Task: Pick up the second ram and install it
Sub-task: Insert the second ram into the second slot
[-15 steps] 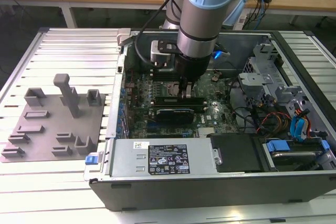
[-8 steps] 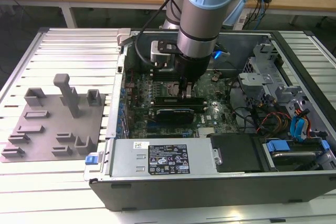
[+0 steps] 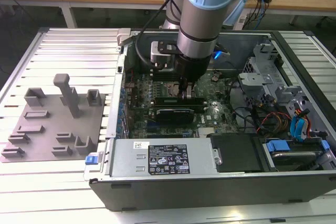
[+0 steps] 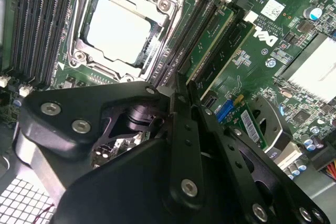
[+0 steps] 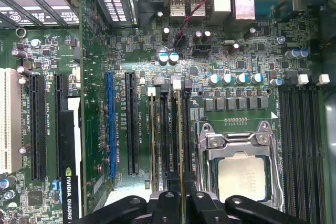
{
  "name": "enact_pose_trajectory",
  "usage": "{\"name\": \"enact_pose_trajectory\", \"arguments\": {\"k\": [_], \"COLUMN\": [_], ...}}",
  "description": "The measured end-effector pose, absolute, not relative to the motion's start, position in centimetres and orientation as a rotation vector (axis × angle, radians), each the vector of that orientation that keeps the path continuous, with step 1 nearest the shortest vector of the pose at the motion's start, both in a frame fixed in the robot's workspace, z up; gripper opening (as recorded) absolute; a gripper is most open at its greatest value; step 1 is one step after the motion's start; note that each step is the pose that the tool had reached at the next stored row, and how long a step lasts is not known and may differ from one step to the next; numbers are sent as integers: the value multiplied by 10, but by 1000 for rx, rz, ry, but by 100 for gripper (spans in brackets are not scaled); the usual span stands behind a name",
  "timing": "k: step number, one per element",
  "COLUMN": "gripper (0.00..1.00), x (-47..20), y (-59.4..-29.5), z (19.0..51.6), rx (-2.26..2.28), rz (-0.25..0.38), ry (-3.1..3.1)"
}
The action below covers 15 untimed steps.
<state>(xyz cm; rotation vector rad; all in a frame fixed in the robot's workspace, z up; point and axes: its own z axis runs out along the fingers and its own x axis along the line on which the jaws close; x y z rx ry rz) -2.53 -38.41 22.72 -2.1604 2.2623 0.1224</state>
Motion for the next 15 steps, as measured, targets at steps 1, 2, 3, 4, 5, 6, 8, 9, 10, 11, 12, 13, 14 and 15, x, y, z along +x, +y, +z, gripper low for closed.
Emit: {"name": "enact_pose_trajectory", "arguments": {"k": [1, 2, 3, 4, 5, 6, 8, 9, 10, 11, 12, 13, 14, 15], "gripper": [11, 11, 11, 11, 11, 11, 11, 11, 11, 11, 11, 11, 11, 12], "x": [-25, -25, -25, -25, -25, -25, -25, -25, -25, -25, -25, -25, -25, -25], "y": [-384, -384, -384, -384, -384, -384, -384, -384, -384, -384, -384, -384, -384, -384], "z": [227, 227, 227, 227, 227, 226, 225, 224, 223, 222, 221, 221, 221, 221], "rx": [-2160, -2161, -2164, -2166, -2167, -2167, -2167, -2167, -2167, -2167, -2167, -2167, -2167, -2167], "rz": [122, 122, 122, 122, 122, 123, 122, 122, 122, 122, 122, 122, 123, 123], "ry": [2262, 2262, 2259, 2257, 2256, 2256, 2256, 2256, 2256, 2256, 2256, 2256, 2256, 2256]}}
